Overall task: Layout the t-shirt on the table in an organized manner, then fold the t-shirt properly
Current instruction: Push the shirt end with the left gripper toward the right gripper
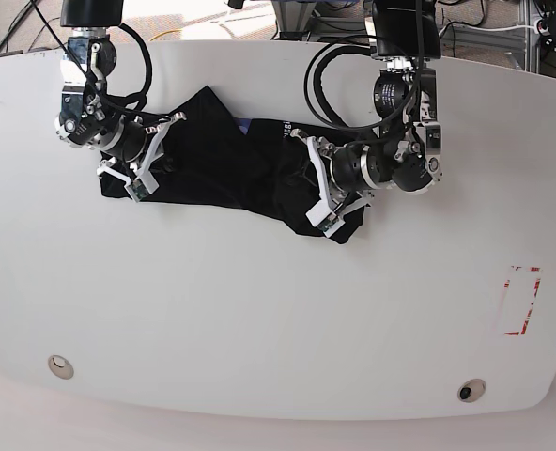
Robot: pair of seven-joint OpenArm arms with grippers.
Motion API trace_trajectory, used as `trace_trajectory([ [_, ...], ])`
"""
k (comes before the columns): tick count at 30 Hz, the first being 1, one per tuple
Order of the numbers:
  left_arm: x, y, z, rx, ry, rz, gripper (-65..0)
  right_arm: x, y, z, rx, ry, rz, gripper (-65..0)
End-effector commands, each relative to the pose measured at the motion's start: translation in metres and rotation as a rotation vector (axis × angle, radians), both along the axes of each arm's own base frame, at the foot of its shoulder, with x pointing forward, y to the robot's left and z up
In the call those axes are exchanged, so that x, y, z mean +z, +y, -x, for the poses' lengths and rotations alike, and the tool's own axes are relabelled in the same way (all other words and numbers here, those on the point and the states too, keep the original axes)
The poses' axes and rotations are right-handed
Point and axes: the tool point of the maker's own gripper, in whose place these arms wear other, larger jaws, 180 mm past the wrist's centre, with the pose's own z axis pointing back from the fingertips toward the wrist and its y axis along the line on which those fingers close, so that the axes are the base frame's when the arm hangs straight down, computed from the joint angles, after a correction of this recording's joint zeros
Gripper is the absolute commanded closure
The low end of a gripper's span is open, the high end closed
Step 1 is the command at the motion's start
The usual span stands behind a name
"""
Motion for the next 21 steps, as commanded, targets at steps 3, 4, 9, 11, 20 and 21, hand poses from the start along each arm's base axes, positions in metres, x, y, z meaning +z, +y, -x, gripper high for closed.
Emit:
trace_trajectory([
  [3,0.006,-0.009,-0.010,-0.005,-0.009,0.045,-23.6,0.011,-0.002,-0.008,0.002,-0.041,-0.007,-1.9],
  [4,0.004,-0.009,-0.009,-0.006,-0.002,0.045,-25.8,0.011,-0.002,-0.008,0.002,-0.041,-0.007,-1.9],
  [9,0.003,-0.013,-0.007,-0.020,0.002,0.044,-26.9,0.011,-0.002,-0.008,0.002,-0.041,-0.007,-1.9],
  [11,0.003,-0.019,-0.004,-0.045,0.000,0.043,-27.2,0.011,-0.002,-0.008,0.002,-0.041,-0.007,-1.9],
  [20,0.013,-0.051,0.007,-0.180,-0.038,0.027,-31.8,0.011,-0.002,-0.008,0.002,-0.041,-0.007,-1.9],
  [21,0.014,-0.053,0.007,-0.193,-0.040,0.021,-34.3,0.011,-0.002,-0.008,0.002,-0.041,-0.007,-1.9],
])
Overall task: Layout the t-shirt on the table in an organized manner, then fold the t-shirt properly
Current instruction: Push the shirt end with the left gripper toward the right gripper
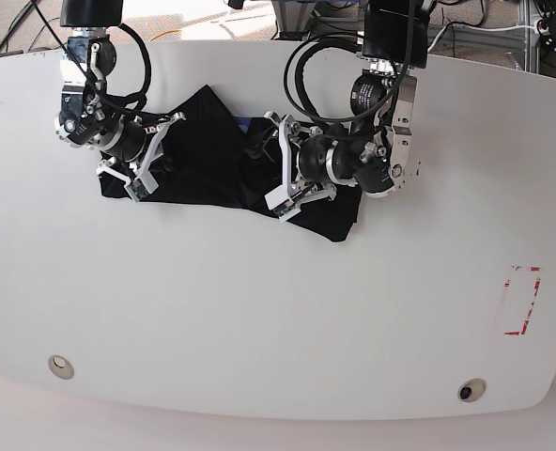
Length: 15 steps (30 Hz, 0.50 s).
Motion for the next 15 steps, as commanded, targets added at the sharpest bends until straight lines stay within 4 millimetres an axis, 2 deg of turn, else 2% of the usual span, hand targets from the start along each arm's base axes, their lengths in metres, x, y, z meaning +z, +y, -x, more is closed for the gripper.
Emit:
trace_trajectory([
  [1,0.020,-0.010,-0.012,-0.023,-0.058,0.032,-36.8,0.011,-0.002,-0.009,0.002,-0.041,-0.007,-1.9],
  [4,0.025,-0.012,-0.016,-0.034,-0.076,0.027,-44.7,0.011,-0.002,-0.009,0.002,-0.041,-0.007,-1.9],
  [7,0.035,-0.010,-0.023,-0.026,-0.112,0.031,-48.6,0.011,-0.002,-0.009,0.002,-0.041,-0.007,-1.9],
  [15,0.062,-0.006,-0.037,-0.031,-0.205,0.016,-48.6,0.011,-0.002,-0.009,0.002,-0.041,-0.007,-1.9],
])
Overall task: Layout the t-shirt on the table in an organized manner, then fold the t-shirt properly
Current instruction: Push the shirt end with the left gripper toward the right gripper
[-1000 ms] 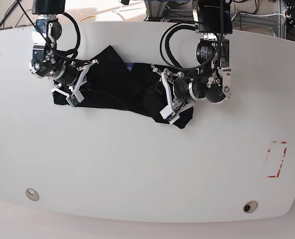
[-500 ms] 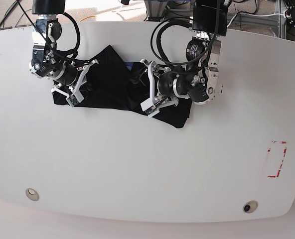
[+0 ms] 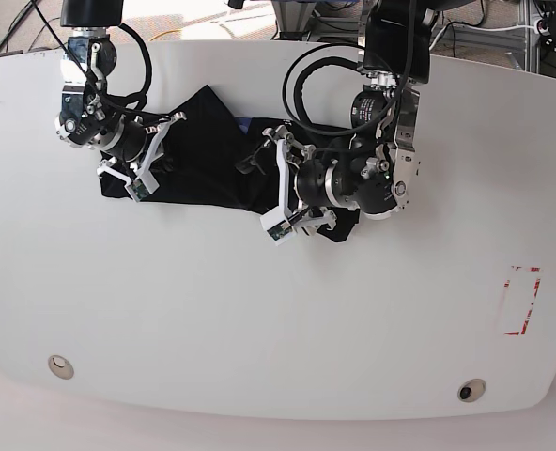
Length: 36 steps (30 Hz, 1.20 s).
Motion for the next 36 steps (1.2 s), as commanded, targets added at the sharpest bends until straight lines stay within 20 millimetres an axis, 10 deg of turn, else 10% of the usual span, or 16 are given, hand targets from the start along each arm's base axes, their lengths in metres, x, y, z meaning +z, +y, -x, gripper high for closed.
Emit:
trace_trajectory([
  [1,0.033,-0.004,-0.014,0.003,-0.089,0.051,-48.6,0.011,-0.002,-0.009,0.001,-0.041,-0.006,-1.9],
  [11,0.055,0.083,-0.051,0.206,-0.228,0.002,-47.8,0.011,0.001,-0.009,0.000,-0.043,-0.013,-1.9],
  [17,0.043,0.125,-0.055,0.266,-0.275,-0.089,-30.4,0.010,0.003,-0.009,-0.001,-0.042,-0.016,-1.9],
  [26,0.015,0.143,-0.045,0.296,-0.257,-0.175,-7.5,0.010,0.004,-0.009,-0.002,-0.042,-0.021,-1.9],
  [36,-0.042,0.144,-0.039,0.323,-0.092,-0.129,-5.6,0.021,0.004,-0.015,0.010,-0.059,0.001,-1.9],
])
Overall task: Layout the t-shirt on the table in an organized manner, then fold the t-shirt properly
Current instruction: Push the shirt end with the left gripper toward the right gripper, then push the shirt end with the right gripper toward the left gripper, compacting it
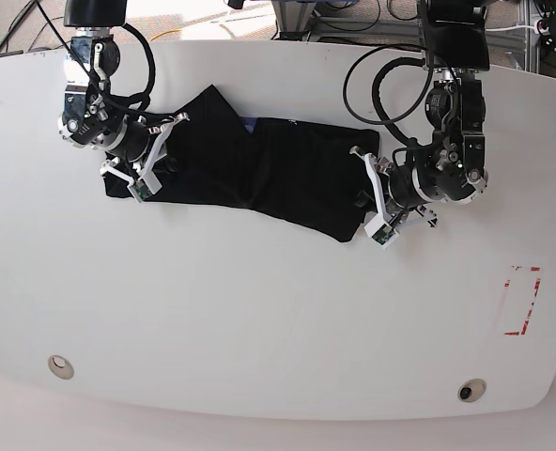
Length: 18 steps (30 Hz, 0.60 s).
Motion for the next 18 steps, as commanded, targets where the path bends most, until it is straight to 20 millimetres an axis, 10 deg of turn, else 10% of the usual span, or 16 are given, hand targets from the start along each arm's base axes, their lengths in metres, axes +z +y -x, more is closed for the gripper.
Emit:
trace_trajectory([
  [1,-0.001,-0.003,-0.008,0.018,-0.019,0.065,-5.6,0.028,-0.001,-0.019,0.015,-0.085,0.015,-2.1],
  [5,-0.023,0.005,-0.001,0.035,0.047,0.065,-5.6,0.052,0.003,-0.026,0.047,-0.138,0.054,-5.7],
  [12,-0.028,0.007,0.002,0.038,0.058,0.063,-5.6,0.112,0.001,-0.036,0.020,-0.246,0.009,-39.5],
  [18,-0.032,0.011,0.007,0.039,0.072,0.054,-5.6,0.130,-0.056,-0.038,-0.185,-0.252,-0.088,-62.9],
])
